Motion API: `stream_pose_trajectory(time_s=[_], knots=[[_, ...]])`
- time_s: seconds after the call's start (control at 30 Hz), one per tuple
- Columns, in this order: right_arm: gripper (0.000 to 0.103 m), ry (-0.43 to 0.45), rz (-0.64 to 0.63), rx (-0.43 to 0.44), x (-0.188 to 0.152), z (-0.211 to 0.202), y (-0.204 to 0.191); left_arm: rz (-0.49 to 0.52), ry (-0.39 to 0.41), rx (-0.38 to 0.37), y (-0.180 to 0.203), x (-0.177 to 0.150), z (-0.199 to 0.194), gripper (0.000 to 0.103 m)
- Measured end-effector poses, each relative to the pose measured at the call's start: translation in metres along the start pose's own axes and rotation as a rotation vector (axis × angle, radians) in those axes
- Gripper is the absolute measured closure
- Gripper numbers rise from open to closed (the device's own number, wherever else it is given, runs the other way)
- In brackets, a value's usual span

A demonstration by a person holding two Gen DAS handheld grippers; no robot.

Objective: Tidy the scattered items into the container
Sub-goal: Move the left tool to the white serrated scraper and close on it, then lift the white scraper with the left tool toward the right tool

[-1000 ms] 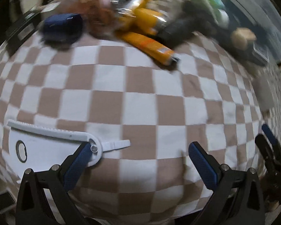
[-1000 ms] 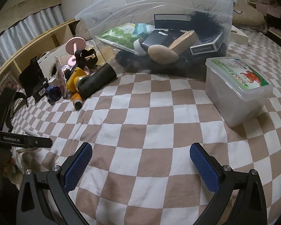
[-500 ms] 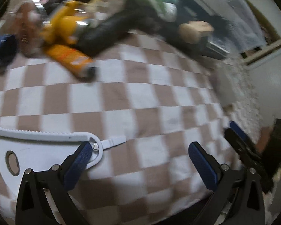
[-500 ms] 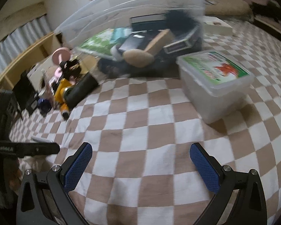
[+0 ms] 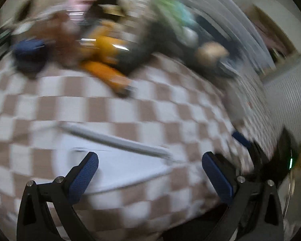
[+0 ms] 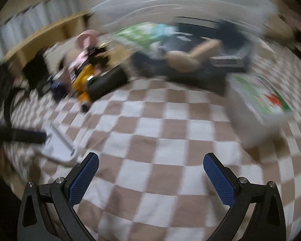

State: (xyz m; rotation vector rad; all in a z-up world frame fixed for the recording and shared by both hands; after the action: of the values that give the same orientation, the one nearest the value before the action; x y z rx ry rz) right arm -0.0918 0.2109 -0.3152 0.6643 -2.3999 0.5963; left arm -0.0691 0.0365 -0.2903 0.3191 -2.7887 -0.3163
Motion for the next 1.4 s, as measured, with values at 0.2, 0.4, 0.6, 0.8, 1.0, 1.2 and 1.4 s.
stream_pose_trajectory(time_s=[0.2,0.4,0.6,0.8,1.0,1.2,1.4], knots=[[0.000,-0.085,-0.166,-0.027,0.017,0.035,-0.024,-0.264,-0.049,0.065,-0.074,-0.005,0.003,0.000],[0.000,-0.162,-0.283,-0.101,0.024,0.068,-0.034,-0.348,-0.135,-0.083,-0.073,-0.016,0.011,0.000],[0.000,-0.179,-0.269,-0.074,0.007,0.066,-0.041,-0.312,-0.129,-0.029,-0.068,-0.012,0.018,0.000],[0.000,-0.246,-0.217,0.021,-0.027,0.054,-0.045,-0.240,-0.092,-0.100,-0.043,0.016,0.033,0.000],[0.000,-0.216,-0.211,0.021,-0.027,0.041,-0.050,-0.348,-0.109,-0.151,-0.044,0.015,0.033,0.000],[0.000,-0.158,-0.201,0.001,0.010,0.053,-0.053,-0.446,-0.178,-0.185,-0.055,-0.011,0.019,0.000],[0.000,-0.182,-0.263,0.032,0.019,0.079,-0.080,-0.474,-0.256,-0.286,-0.043,-0.022,0.019,0.000]])
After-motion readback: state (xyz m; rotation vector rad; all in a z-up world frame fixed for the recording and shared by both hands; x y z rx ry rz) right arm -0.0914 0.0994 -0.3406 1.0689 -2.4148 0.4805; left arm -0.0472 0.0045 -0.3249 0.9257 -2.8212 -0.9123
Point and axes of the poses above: each gripper's, at about its wrist camera, not at the fingertips, and z roughly the way its jaws point, y to its right, x to its top, the point moved 10 cm from there along z, roughly the way its jaws point, and after that the axes turned 11 degrees about x, right-handed, at the moved point
